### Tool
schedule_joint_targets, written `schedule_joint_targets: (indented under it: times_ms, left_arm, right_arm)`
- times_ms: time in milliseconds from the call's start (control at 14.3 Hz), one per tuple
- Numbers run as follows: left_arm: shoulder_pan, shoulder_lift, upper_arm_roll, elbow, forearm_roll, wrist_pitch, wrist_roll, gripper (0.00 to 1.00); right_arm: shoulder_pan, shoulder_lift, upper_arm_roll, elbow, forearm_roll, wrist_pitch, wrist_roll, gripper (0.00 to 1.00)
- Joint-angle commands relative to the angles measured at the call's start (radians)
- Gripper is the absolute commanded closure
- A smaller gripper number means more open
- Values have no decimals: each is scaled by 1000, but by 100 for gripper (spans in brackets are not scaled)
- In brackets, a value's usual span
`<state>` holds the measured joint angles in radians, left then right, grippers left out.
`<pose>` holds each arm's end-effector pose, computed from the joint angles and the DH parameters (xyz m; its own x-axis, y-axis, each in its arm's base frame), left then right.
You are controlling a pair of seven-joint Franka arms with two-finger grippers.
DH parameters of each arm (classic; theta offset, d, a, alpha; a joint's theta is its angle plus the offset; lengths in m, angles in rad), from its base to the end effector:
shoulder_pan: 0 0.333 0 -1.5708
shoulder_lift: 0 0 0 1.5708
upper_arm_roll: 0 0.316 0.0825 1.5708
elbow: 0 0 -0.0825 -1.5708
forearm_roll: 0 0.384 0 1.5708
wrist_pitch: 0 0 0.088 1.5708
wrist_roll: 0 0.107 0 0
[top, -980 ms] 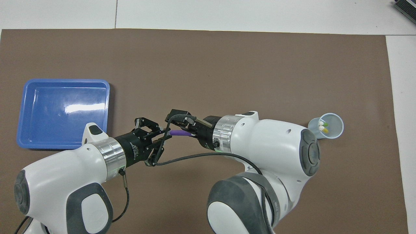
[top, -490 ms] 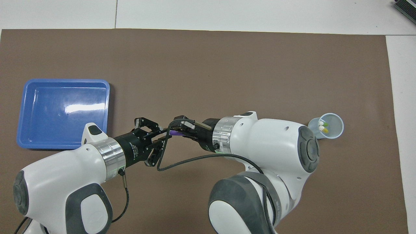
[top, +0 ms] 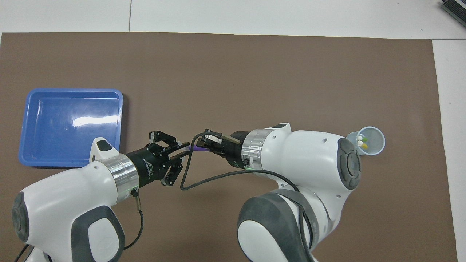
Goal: Transfer and insert pens with both arms
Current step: 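Close the right gripper on the purple pen's free end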
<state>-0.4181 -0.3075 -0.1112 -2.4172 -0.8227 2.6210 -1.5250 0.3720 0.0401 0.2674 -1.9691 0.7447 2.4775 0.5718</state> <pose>0.4221 -0.2299 0.4759 0.0674 0.8030 -0.5922 0.9439 0.1409 0.2986 0.4872 0.3571 0.5014 0.9221 -0.3681 -0.1195 -0.3502 -0.6621 -0.6626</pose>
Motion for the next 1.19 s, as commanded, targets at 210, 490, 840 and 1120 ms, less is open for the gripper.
schedule_joint_targets:
  times_ms: [210,490,840,1120]
  left_arm:
    - [-7,-33,-1,-30,-16,10,-10,100]
    - [-7,-33,-1,-30,-16,10,-12,100]
    - [-2,-33,-1,-30,-16,8,-1,100]
    - [-2,-33,-1,-30,-16,8,5,87]
  right_arm:
    - [-15,-22,6,-17,7,-9,-29,100]
    - [-15,-22,6,-17,7,-9,-29,100]
    - [-13,-22,6,-17,7,-9,-29,100]
    - [-15,-22,6,-17,7,-9,-27,100]
